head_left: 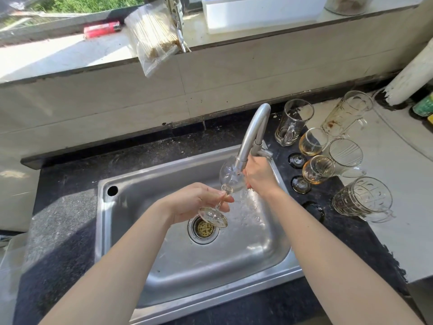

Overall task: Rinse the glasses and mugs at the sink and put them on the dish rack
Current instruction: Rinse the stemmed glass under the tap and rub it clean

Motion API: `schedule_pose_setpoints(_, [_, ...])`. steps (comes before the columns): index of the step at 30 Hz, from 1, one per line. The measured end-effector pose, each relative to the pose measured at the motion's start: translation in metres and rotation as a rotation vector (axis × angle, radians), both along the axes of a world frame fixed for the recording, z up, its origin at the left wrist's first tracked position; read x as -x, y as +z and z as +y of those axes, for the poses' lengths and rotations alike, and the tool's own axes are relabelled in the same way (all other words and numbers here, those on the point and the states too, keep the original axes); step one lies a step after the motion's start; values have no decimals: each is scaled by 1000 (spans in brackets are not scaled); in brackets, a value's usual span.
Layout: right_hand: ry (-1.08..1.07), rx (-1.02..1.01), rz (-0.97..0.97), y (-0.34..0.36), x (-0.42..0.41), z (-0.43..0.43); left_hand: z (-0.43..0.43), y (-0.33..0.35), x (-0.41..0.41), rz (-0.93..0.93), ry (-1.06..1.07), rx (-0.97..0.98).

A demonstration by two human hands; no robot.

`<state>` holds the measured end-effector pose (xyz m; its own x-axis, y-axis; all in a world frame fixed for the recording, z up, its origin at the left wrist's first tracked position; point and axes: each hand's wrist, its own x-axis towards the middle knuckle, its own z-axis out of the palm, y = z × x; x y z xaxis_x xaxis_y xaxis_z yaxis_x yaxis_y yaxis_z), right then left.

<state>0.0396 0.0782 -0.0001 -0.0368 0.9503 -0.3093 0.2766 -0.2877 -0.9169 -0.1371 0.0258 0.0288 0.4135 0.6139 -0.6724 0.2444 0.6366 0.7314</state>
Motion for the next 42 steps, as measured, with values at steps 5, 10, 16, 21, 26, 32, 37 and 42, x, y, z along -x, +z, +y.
schedule_pose_setpoints(5, [21, 58, 67, 4, -8, 0, 17, 7, 2, 230, -93, -67])
schedule_pose_setpoints(10, [45, 67, 93, 1, -1, -1, 28, 3, -7, 103, 109, -123])
schedule_pose_setpoints(16, [4, 1, -53, 2, -2, -1, 27, 8, -18, 91, 92, -90])
schedule_pose_setpoints(21, [-4, -50, -127, 7, -2, 1, 28, 4, -23, 5, 197, -31])
schedule_pose_setpoints(26, [58, -118, -163, 8, -1, -6, 25, 4, -22, -204, 348, 150])
schedule_pose_setpoints(32, [-113, -2, 4, 11, 4, 3, 22, 11, -21, 15, 125, 133])
schedule_pose_setpoints(37, [-144, -28, -44, 14, 11, 6, 20, 9, -15, 56, 69, -22])
schedule_pose_setpoints(42, [-34, -118, -140, 22, 28, -17, 18, 6, -9, -81, 127, 10])
